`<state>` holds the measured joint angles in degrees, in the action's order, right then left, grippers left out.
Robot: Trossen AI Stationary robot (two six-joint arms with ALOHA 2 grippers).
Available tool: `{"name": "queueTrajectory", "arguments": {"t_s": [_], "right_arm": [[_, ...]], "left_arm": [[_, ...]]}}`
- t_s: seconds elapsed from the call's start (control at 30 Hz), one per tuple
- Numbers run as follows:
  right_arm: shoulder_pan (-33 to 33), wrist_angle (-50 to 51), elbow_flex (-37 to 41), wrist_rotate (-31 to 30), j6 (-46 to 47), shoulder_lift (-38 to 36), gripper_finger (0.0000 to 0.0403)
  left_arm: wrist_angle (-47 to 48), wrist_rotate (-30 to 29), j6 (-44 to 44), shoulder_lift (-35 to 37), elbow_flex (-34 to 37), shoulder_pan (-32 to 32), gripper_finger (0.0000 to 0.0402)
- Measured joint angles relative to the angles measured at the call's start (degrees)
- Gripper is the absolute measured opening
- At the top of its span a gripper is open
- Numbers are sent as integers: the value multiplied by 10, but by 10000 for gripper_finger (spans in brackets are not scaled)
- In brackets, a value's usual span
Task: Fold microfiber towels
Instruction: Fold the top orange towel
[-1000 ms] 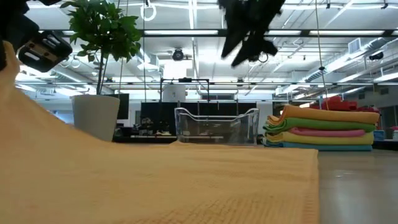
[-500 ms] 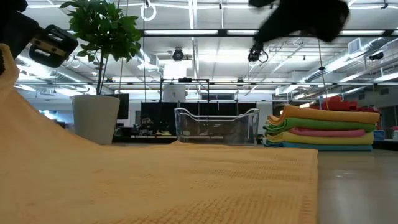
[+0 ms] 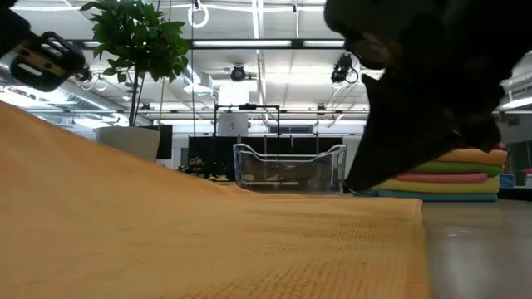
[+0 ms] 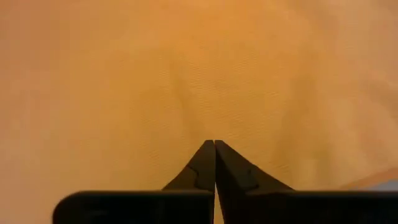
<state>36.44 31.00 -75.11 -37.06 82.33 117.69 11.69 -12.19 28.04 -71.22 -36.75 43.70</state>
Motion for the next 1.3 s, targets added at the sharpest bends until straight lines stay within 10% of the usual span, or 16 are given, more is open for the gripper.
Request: {"name": "queueTrajectory", "arguments": {"t_s": [0.67, 0.83, 1.07, 1.3], "right_arm": [[-294, 7, 91, 239, -413, -151, 4], [-204, -10, 90, 305, -442, -207, 8], [-30, -148, 90, 165, -482, -134, 64], [7, -175, 88, 159, -510, -60, 136]], "left_arm": [[-191, -269, 269, -17, 54, 64, 5], [-187, -270, 268, -56, 54, 44, 4], [-189, -269, 267, -94, 54, 40, 5], [-188, -255, 230, -97, 54, 40, 10]]}}
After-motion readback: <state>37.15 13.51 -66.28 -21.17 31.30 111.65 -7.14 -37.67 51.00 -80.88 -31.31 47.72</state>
